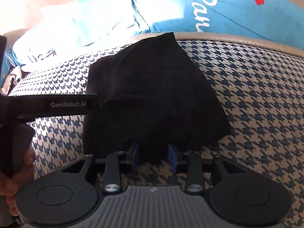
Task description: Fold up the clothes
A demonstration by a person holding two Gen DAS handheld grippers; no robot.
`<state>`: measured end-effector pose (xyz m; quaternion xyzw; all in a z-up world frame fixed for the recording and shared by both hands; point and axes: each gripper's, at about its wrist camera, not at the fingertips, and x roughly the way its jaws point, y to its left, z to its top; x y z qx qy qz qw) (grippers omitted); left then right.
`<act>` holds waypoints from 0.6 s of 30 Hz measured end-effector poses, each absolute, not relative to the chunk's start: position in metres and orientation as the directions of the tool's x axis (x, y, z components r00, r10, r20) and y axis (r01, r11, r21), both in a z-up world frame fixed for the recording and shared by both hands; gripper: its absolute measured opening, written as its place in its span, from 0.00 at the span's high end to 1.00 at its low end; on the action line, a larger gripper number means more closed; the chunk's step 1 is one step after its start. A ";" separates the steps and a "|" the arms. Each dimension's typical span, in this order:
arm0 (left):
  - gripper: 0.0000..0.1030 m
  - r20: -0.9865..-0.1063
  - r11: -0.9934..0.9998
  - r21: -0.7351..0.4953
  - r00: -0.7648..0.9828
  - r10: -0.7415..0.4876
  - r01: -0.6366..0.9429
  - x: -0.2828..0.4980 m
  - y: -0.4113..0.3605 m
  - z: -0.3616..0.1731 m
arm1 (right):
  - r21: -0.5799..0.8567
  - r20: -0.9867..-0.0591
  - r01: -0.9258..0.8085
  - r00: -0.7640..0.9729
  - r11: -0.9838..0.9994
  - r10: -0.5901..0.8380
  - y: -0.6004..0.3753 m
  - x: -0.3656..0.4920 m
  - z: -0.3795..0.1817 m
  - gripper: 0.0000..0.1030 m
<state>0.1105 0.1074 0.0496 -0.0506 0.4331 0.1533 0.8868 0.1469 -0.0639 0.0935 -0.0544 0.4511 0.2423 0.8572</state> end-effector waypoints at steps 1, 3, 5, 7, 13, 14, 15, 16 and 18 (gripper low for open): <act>0.00 -0.783 0.950 0.044 0.580 0.224 -0.309 0.108 0.106 0.051 | 0.111 -0.802 -0.469 0.478 0.876 0.358 -0.063 0.145 0.094 0.67; 0.00 -0.783 0.952 0.048 0.580 0.224 -0.302 0.104 0.103 0.054 | 0.105 -0.811 -0.466 0.471 0.878 0.347 -0.065 0.143 0.094 0.66; 0.00 -0.784 0.953 0.050 0.579 0.222 -0.299 0.100 0.100 0.056 | 0.111 -0.827 -0.450 0.452 0.886 0.334 -0.068 0.143 0.091 0.64; 0.00 -0.793 0.955 0.043 0.572 0.211 -0.294 0.098 0.098 0.055 | 0.110 -0.826 -0.442 0.457 0.890 0.329 -0.070 0.140 0.094 0.63; 0.00 -0.800 0.957 0.040 0.564 0.203 -0.287 0.090 0.093 0.059 | 0.107 -0.801 -0.434 0.495 0.894 0.336 -0.081 0.128 0.110 0.52; 0.00 -0.800 0.957 0.041 0.564 0.204 -0.288 0.088 0.092 0.060 | 0.111 -0.801 -0.429 0.496 0.897 0.336 -0.083 0.126 0.113 0.46; 0.00 -0.802 0.956 0.038 0.562 0.203 -0.291 0.086 0.091 0.061 | 0.111 -0.803 -0.419 0.496 0.901 0.330 -0.085 0.124 0.115 0.44; 0.00 -0.804 0.956 0.031 0.561 0.198 -0.292 0.084 0.091 0.062 | 0.105 -0.806 -0.411 0.497 0.905 0.320 -0.086 0.121 0.117 0.42; 0.00 -0.806 0.956 0.018 0.561 0.188 -0.294 0.079 0.090 0.064 | 0.086 -0.814 -0.402 0.500 0.911 0.297 -0.088 0.117 0.120 0.41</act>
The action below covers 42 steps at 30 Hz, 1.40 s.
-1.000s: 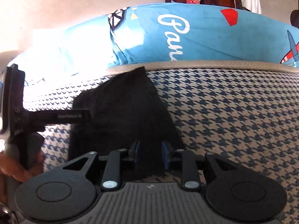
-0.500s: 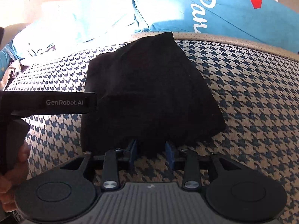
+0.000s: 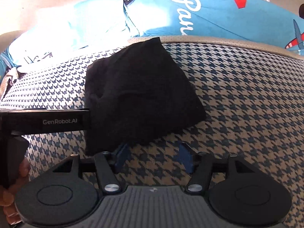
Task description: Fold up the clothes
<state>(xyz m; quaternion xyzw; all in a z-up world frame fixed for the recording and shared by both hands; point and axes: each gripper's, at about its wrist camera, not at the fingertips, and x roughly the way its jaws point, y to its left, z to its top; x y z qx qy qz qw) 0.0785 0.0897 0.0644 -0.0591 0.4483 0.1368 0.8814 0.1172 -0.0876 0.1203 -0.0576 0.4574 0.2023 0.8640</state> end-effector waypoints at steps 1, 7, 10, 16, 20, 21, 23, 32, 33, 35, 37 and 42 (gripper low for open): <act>0.00 -0.806 0.955 0.022 0.559 0.193 -0.297 0.075 0.089 0.065 | 0.077 -0.815 -0.400 0.503 0.913 0.289 -0.089 0.115 0.123 0.40; 0.00 -0.811 0.954 0.007 0.557 0.181 -0.301 0.055 0.084 0.066 | 0.072 -0.837 -0.349 0.489 0.935 0.247 -0.106 0.104 0.121 0.32; 0.00 -0.815 0.952 0.007 0.551 0.183 -0.307 0.046 0.080 0.065 | 0.067 -0.844 -0.324 0.487 0.944 0.227 -0.114 0.100 0.119 0.32; 0.00 -0.816 0.955 0.011 0.549 0.179 -0.295 0.031 0.070 0.064 | 0.046 -0.832 -0.323 0.511 0.945 0.215 -0.119 0.095 0.121 0.32; 0.00 -0.810 0.959 0.021 0.557 0.183 -0.284 0.021 0.064 0.066 | 0.056 -0.829 -0.309 0.515 0.950 0.216 -0.123 0.094 0.124 0.31; 0.00 -0.810 0.958 0.021 0.557 0.184 -0.284 0.019 0.064 0.066 | 0.058 -0.828 -0.305 0.517 0.951 0.216 -0.123 0.094 0.124 0.31; 0.00 -0.808 0.958 0.016 0.561 0.181 -0.287 0.014 0.064 0.067 | 0.062 -0.827 -0.297 0.519 0.953 0.216 -0.125 0.093 0.125 0.31; 0.00 -0.808 0.955 0.037 0.554 0.202 -0.293 -0.001 0.058 0.058 | 0.053 -0.817 -0.325 0.530 0.944 0.228 -0.127 0.082 0.127 0.31; 0.00 -0.807 0.956 0.042 0.555 0.203 -0.289 -0.002 0.056 0.058 | 0.051 -0.814 -0.326 0.534 0.944 0.228 -0.127 0.081 0.128 0.31; 0.00 -0.805 0.959 0.040 0.560 0.196 -0.279 -0.003 0.054 0.058 | 0.050 -0.810 -0.328 0.539 0.943 0.230 -0.127 0.079 0.129 0.31; 0.00 -0.804 0.963 0.027 0.567 0.181 -0.268 -0.005 0.051 0.058 | 0.055 -0.807 -0.328 0.542 0.943 0.235 -0.129 0.078 0.131 0.31; 0.00 -0.818 0.960 -0.002 0.553 0.160 -0.279 -0.007 0.053 0.056 | 0.057 -0.805 -0.325 0.545 0.944 0.236 -0.130 0.078 0.132 0.31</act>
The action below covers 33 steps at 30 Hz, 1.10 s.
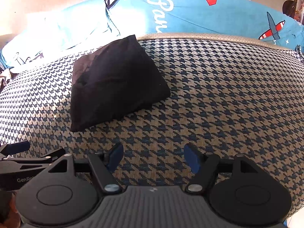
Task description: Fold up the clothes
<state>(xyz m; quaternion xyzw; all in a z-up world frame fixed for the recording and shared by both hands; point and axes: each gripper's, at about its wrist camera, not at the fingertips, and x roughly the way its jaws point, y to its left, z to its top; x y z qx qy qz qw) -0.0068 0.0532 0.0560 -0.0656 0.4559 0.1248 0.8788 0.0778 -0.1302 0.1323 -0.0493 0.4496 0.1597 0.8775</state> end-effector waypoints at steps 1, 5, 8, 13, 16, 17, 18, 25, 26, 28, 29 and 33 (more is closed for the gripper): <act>0.00 -0.818 0.959 -0.003 0.552 0.162 -0.285 -0.007 0.054 0.056 | 0.056 -0.804 -0.324 0.546 0.944 0.235 -0.130 0.078 0.133 0.31; 0.00 -0.810 0.952 0.013 0.555 0.189 -0.305 -0.007 0.055 0.059 | 0.053 -0.802 -0.330 0.548 0.942 0.237 -0.130 0.076 0.133 0.31; 0.00 -0.805 0.951 0.023 0.558 0.201 -0.310 -0.008 0.054 0.061 | 0.046 -0.803 -0.336 0.548 0.941 0.235 -0.129 0.075 0.133 0.31; 0.00 -0.801 0.950 0.050 0.557 0.222 -0.307 -0.007 0.050 0.063 | 0.044 -0.800 -0.345 0.550 0.938 0.240 -0.128 0.074 0.133 0.31; 0.00 -0.801 0.949 0.046 0.556 0.221 -0.312 -0.007 0.051 0.064 | 0.031 -0.803 -0.346 0.550 0.938 0.229 -0.126 0.074 0.132 0.31; 0.00 -0.800 0.948 0.047 0.557 0.225 -0.314 -0.007 0.051 0.065 | 0.025 -0.804 -0.346 0.551 0.938 0.225 -0.125 0.074 0.132 0.31; 0.00 -0.799 0.947 0.050 0.557 0.228 -0.317 -0.007 0.051 0.065 | 0.022 -0.804 -0.348 0.551 0.937 0.223 -0.124 0.074 0.132 0.31; 0.00 -0.800 0.943 0.052 0.552 0.236 -0.328 -0.006 0.052 0.065 | 0.005 -0.801 -0.365 0.555 0.931 0.222 -0.122 0.074 0.131 0.31; 0.00 -0.800 0.943 0.048 0.552 0.234 -0.331 -0.006 0.052 0.065 | 0.003 -0.801 -0.368 0.556 0.930 0.222 -0.122 0.074 0.131 0.31; 0.00 -0.800 0.941 0.045 0.551 0.235 -0.336 -0.006 0.053 0.066 | 0.003 -0.801 -0.369 0.556 0.929 0.224 -0.121 0.074 0.131 0.31; 0.00 -0.800 0.940 0.044 0.551 0.236 -0.339 -0.006 0.053 0.066 | 0.004 -0.801 -0.369 0.555 0.929 0.224 -0.121 0.075 0.130 0.31; 0.00 -0.803 0.938 0.044 0.547 0.238 -0.345 -0.006 0.054 0.065 | 0.005 -0.802 -0.373 0.553 0.928 0.227 -0.120 0.076 0.130 0.31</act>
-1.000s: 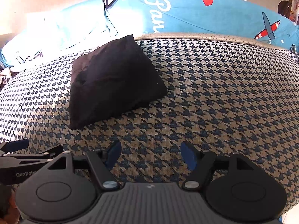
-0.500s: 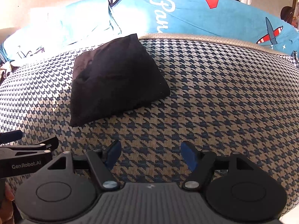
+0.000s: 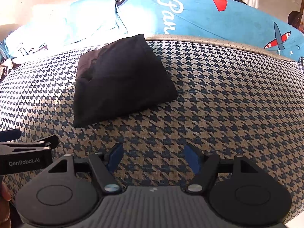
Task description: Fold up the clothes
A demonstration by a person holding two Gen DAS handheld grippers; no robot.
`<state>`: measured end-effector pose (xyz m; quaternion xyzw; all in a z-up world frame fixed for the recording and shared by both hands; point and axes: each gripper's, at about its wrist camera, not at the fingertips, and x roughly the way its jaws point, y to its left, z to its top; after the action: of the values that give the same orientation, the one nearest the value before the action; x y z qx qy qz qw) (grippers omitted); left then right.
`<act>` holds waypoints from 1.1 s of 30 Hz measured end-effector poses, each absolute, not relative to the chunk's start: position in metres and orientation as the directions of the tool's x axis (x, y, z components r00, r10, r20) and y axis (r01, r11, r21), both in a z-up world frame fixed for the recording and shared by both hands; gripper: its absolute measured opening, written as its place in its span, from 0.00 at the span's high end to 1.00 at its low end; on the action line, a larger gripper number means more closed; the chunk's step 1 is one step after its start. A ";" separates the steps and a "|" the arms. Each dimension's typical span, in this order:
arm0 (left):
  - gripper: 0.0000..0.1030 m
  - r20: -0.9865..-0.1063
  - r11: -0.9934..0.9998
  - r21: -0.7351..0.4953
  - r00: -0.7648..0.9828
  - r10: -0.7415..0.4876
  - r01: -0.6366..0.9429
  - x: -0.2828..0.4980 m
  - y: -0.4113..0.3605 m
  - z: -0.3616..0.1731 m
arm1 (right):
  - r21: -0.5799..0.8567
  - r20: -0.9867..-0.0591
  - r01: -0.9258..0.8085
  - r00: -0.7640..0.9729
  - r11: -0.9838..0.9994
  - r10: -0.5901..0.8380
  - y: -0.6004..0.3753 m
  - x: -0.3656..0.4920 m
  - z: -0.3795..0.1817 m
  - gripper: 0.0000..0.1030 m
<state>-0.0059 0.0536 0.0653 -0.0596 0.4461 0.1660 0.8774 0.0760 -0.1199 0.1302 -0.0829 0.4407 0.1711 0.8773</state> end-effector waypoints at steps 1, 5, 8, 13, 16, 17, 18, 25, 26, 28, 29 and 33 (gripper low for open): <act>0.00 -0.803 0.937 0.045 0.545 0.240 -0.347 -0.006 0.053 0.065 | 0.005 -0.802 -0.375 0.553 0.927 0.228 -0.120 0.076 0.130 0.31; 0.00 -0.806 0.937 0.044 0.542 0.239 -0.347 -0.005 0.053 0.064 | 0.002 -0.804 -0.378 0.550 0.926 0.226 -0.118 0.078 0.129 0.31; 0.00 -0.805 0.938 0.044 0.543 0.237 -0.344 -0.005 0.053 0.064 | 0.002 -0.804 -0.379 0.549 0.925 0.227 -0.118 0.079 0.129 0.31; 0.00 -0.805 0.939 0.045 0.543 0.236 -0.342 -0.006 0.053 0.064 | 0.002 -0.804 -0.382 0.550 0.924 0.228 -0.119 0.079 0.129 0.31; 0.00 -0.805 0.939 0.047 0.543 0.237 -0.341 -0.006 0.053 0.064 | 0.001 -0.804 -0.383 0.549 0.924 0.228 -0.118 0.079 0.129 0.31; 0.00 -0.805 0.939 0.047 0.543 0.238 -0.341 -0.006 0.053 0.064 | 0.000 -0.804 -0.383 0.550 0.924 0.228 -0.118 0.079 0.129 0.31; 0.00 -0.805 0.939 0.048 0.543 0.238 -0.341 -0.006 0.053 0.064 | 0.000 -0.804 -0.383 0.550 0.924 0.228 -0.118 0.079 0.130 0.31; 0.00 -0.805 0.937 0.049 0.542 0.242 -0.346 -0.006 0.053 0.064 | -0.002 -0.804 -0.387 0.549 0.922 0.229 -0.118 0.079 0.129 0.31; 0.00 -0.805 0.937 0.049 0.542 0.242 -0.346 -0.006 0.053 0.064 | -0.001 -0.804 -0.388 0.549 0.922 0.230 -0.118 0.079 0.129 0.31; 0.00 -0.806 0.937 0.051 0.540 0.243 -0.345 -0.005 0.052 0.064 | -0.001 -0.804 -0.390 0.548 0.921 0.231 -0.118 0.079 0.129 0.31; 0.00 -0.806 0.937 0.052 0.540 0.244 -0.345 -0.005 0.052 0.064 | -0.002 -0.804 -0.391 0.548 0.921 0.231 -0.118 0.079 0.129 0.31; 0.00 -0.806 0.938 0.052 0.539 0.243 -0.344 -0.005 0.052 0.064 | -0.003 -0.804 -0.392 0.548 0.920 0.231 -0.118 0.079 0.129 0.31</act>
<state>-0.0052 0.0525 0.0639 -0.0563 0.4498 0.1675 0.8755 0.0793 -0.1181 0.1293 -0.0911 0.4409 0.1780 0.8750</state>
